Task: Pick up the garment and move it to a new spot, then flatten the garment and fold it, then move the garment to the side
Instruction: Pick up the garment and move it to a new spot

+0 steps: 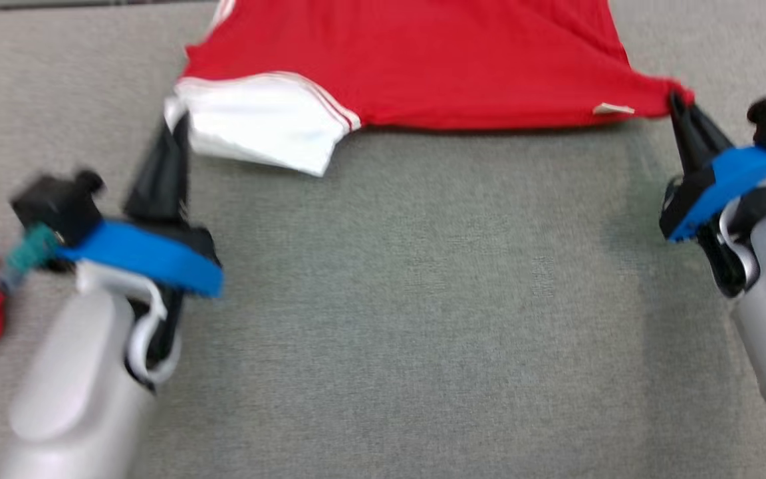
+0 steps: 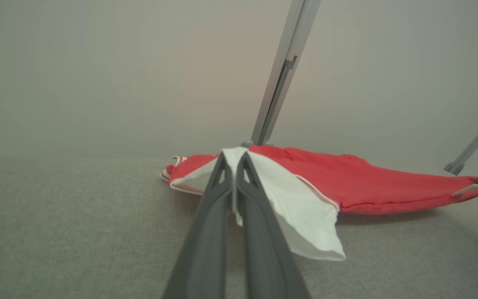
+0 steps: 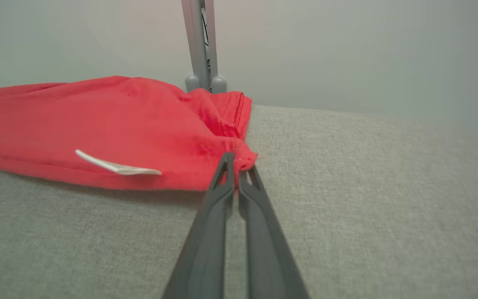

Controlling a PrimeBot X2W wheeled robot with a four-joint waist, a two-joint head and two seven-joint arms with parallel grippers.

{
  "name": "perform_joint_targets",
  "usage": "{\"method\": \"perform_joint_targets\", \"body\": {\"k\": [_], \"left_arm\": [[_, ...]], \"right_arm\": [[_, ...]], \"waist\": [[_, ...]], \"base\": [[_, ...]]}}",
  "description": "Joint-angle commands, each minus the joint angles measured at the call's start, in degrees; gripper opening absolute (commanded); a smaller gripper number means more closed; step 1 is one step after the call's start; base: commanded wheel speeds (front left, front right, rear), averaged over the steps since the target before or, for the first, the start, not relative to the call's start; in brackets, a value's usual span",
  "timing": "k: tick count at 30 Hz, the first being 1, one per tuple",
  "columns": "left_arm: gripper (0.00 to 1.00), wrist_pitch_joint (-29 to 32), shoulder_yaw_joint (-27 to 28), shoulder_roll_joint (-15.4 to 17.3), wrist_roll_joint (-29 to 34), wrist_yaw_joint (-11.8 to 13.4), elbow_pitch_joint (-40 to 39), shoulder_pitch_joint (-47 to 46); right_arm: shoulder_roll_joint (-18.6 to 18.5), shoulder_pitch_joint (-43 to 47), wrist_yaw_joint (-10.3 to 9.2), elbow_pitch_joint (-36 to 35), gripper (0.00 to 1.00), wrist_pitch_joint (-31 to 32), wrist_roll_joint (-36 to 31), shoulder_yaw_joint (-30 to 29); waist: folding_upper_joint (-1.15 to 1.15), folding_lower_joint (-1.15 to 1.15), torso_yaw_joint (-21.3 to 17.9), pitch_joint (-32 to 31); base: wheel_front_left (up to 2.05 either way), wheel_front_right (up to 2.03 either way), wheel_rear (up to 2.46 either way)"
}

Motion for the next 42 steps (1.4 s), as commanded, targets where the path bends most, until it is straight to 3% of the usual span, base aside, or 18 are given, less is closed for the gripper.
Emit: {"method": "perform_joint_targets", "body": {"k": [1, 10, 16, 25, 31, 42], "left_arm": [[0.00, 0.30, -0.30, -1.47, -2.21, -0.39, -0.78, 4.33], [0.00, 5.31, -4.57, -4.69, -8.05, 0.80, -8.59, 21.29], [0.00, 11.22, -6.91, -4.67, -11.83, 2.16, -15.48, 29.10], [0.00, 17.35, -6.51, -0.68, -15.97, 5.42, -24.73, 38.05], [0.00, 22.43, -6.54, 2.29, -19.71, 7.37, -30.86, 43.44], [0.00, 29.79, -4.28, 7.65, -26.03, 12.12, -41.04, 50.79]], "right_arm": [[-1.37, 2.81, -0.01, 0.12, 0.00, 1.13, 1.29, -0.27], [-3.31, 15.48, -0.01, -5.70, 0.00, 8.45, 5.06, -2.62], [-3.89, 24.28, -0.01, -11.49, 0.00, 13.85, 2.53, -7.45], [1.25, 36.72, -0.01, -21.07, 0.00, 22.86, 2.52, -15.59], [4.55, 44.95, -0.01, -32.00, 0.00, 30.39, 1.33, -21.82], [10.25, 51.54, -0.01, -45.81, 0.00, 37.65, -3.37, -29.32]], "waist": [[0.00, 0.00, 0.32, -2.16], [0.00, 0.00, 3.59, -10.92], [0.00, 0.00, 5.01, -14.63], [0.00, 0.00, 5.20, -16.78], [0.00, 0.00, 4.67, -16.99], [0.00, 0.00, 3.34, -16.24]], "base": [[0.00, 0.00, 0.00], [0.00, 0.00, 0.00], [0.00, 0.00, 0.00], [0.00, 0.00, 0.00], [0.00, 0.00, 0.00], [0.00, 0.00, 0.00]]}}
